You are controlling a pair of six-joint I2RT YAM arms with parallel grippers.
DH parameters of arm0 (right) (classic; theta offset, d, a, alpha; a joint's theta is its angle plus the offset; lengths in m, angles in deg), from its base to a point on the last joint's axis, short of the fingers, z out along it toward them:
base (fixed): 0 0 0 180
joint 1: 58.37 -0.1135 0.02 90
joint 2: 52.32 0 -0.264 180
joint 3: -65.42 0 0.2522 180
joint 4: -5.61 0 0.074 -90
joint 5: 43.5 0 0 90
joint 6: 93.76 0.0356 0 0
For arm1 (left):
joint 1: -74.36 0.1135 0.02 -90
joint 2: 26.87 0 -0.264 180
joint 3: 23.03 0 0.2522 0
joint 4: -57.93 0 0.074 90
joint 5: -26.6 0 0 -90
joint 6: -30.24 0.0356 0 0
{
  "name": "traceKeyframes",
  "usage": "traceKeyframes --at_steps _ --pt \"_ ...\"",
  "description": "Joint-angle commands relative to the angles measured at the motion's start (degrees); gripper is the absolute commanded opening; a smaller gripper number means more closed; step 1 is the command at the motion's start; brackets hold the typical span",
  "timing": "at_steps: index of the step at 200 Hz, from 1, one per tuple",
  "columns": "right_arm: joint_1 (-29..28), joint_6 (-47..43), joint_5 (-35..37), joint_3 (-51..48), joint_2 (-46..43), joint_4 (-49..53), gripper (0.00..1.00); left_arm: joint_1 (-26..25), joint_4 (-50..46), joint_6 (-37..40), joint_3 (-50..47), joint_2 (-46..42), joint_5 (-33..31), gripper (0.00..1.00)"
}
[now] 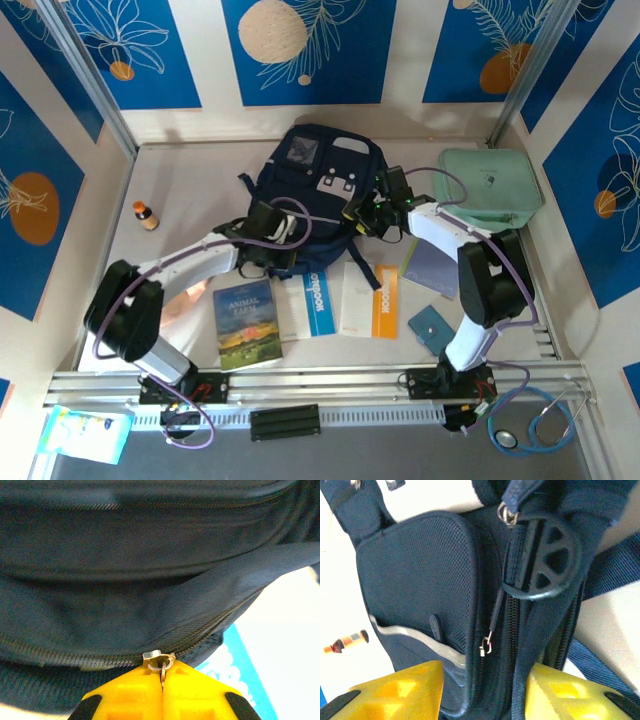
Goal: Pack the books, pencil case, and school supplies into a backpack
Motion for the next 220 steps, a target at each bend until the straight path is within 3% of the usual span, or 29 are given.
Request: traceKeyframes --at_steps 1,34,89,114,125,194,220 --pt "1.48 0.92 0.86 -2.17 -5.60 2.53 0.52 -2.39 0.98 -2.59 6.84 2.76 5.04 0.00" --pt "2.09 3.83 5.73 -8.41 -15.97 3.57 0.69 -3.78 0.41 -4.67 13.75 7.37 9.64 0.00" --pt "0.82 17.15 11.09 -20.12 -26.94 4.86 0.71 -8.20 0.35 -3.36 21.53 12.72 11.14 0.00" --pt "-1.55 19.86 10.86 -22.45 -27.05 3.10 0.91 -8.93 0.60 -3.62 22.87 14.37 11.99 0.00" --pt "-2.25 20.80 10.00 -22.98 -26.19 1.47 0.95 -9.21 0.46 -3.62 23.36 14.88 12.26 0.00" --pt "-2.31 22.60 4.74 -21.12 -16.22 -6.56 0.97 -10.08 -0.17 -4.67 23.64 15.93 12.59 0.00" --pt "-2.27 22.12 3.94 -20.24 -13.04 -8.33 0.88 -10.03 -0.80 -4.77 23.37 16.33 13.08 0.00"
